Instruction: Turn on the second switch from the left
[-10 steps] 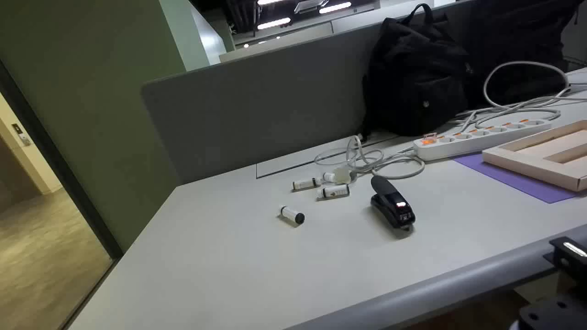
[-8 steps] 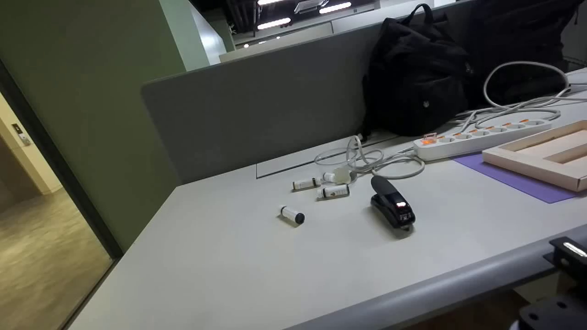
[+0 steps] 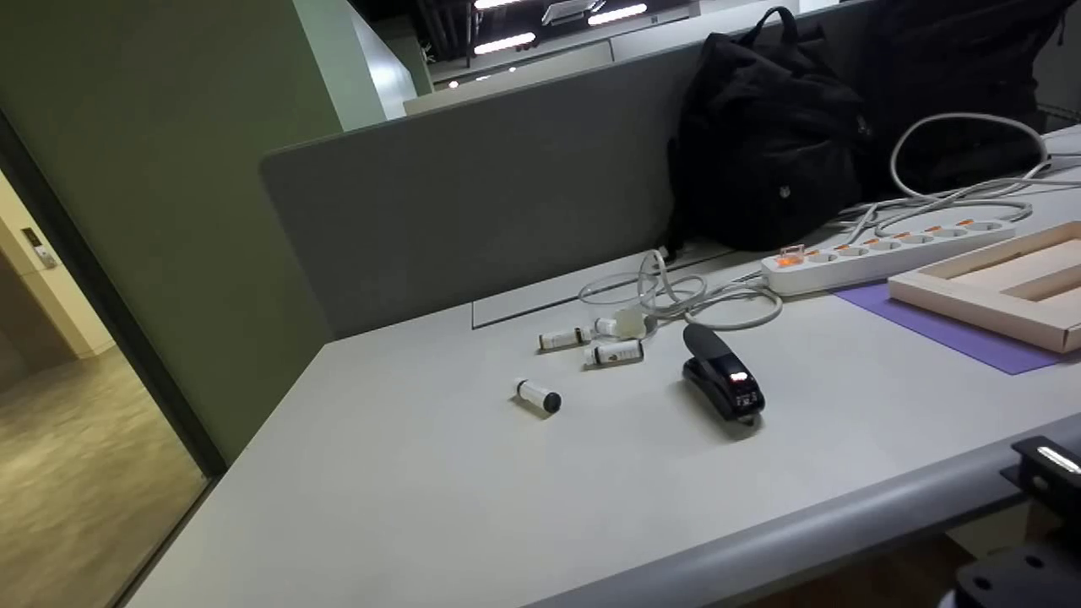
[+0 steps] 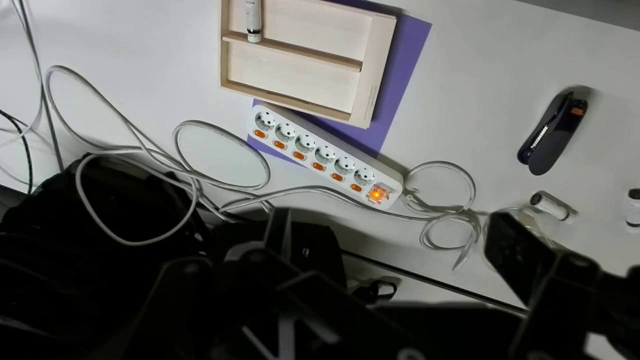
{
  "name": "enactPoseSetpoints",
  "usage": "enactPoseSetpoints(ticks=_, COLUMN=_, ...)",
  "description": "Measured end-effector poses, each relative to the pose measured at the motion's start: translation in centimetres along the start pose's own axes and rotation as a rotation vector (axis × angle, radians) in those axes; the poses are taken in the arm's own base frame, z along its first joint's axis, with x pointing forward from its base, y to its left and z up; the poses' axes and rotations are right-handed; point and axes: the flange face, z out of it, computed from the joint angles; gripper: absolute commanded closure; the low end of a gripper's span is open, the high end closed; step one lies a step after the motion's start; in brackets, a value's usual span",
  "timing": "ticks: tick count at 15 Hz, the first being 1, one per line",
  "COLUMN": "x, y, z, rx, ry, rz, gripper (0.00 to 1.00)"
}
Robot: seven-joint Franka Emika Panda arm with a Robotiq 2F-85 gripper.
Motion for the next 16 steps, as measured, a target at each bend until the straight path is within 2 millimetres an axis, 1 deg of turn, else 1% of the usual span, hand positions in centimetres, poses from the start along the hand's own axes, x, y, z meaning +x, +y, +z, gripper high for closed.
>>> enactPoseSetpoints(ticks=10, x=0.0, y=0.0, z=0.0, rx=0.001, ry=0.002, rz=0.0, gripper=0.0)
enactPoseSetpoints(ticks=11, x=0.4, y=0.2, z=0.0, rx=0.004, ry=0.025, rz=0.005, gripper=0.0)
enactPoseSetpoints(ticks=13, x=2.3, y=1.3, z=0.5, rx=-0.007, ry=0.098, rz=0.017, gripper=0.0)
enactPoseSetpoints(ticks=15, x=5.1, y=2.5, z=2.5, rx=-0.019, ry=0.14, rz=0.025, gripper=0.0)
enactPoseSetpoints(ticks=16, x=6.6, y=2.9, z=4.1, rx=-0.022, ry=0.142, rz=0.024, gripper=0.0)
